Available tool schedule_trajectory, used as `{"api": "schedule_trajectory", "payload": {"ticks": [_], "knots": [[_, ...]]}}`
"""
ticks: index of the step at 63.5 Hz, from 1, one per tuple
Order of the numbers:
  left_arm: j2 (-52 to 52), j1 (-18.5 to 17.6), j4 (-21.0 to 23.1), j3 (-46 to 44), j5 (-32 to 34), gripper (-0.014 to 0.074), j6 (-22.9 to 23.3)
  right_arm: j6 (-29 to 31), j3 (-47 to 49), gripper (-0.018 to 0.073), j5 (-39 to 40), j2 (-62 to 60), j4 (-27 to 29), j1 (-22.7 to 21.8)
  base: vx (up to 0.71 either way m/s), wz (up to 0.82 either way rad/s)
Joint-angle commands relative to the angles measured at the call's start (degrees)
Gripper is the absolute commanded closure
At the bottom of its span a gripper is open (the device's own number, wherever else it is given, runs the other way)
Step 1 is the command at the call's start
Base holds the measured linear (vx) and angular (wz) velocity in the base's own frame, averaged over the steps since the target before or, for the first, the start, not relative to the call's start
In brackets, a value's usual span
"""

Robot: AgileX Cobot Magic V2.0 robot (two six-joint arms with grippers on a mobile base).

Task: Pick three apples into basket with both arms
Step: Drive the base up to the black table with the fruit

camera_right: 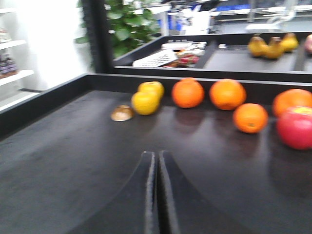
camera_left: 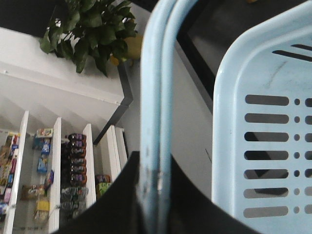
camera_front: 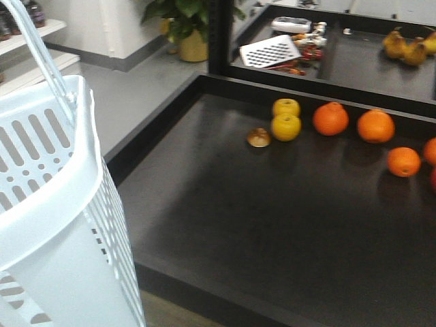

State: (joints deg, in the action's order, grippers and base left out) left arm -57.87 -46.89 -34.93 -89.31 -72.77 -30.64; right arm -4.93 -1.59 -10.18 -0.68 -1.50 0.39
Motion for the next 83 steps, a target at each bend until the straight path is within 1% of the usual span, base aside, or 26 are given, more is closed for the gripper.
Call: {"api": "schedule_trajectory", "payload": {"ticks": [1,44,83], "knots": [[0.4,-0.3,-1.8,-1.5,4.5,0.0603,0.9,0.5,-0.8,0.0568,4.3,-0.8,-0.2,-0.3,0.06,-0.50],[0.4,-0.3,-1.8,-1.5,4.5,0.0603,0.9,0.5,-0.8,0.0568,4.3,-0.8,-0.2,-0.3,0.08,-0.40],[0.4,-0.3,-1.8,-1.5,4.5,0.0603,0.9,0.5,-0.8,0.0568,4.3,-0.8,-0.2,-0.3,0.06,-0.19]]}}
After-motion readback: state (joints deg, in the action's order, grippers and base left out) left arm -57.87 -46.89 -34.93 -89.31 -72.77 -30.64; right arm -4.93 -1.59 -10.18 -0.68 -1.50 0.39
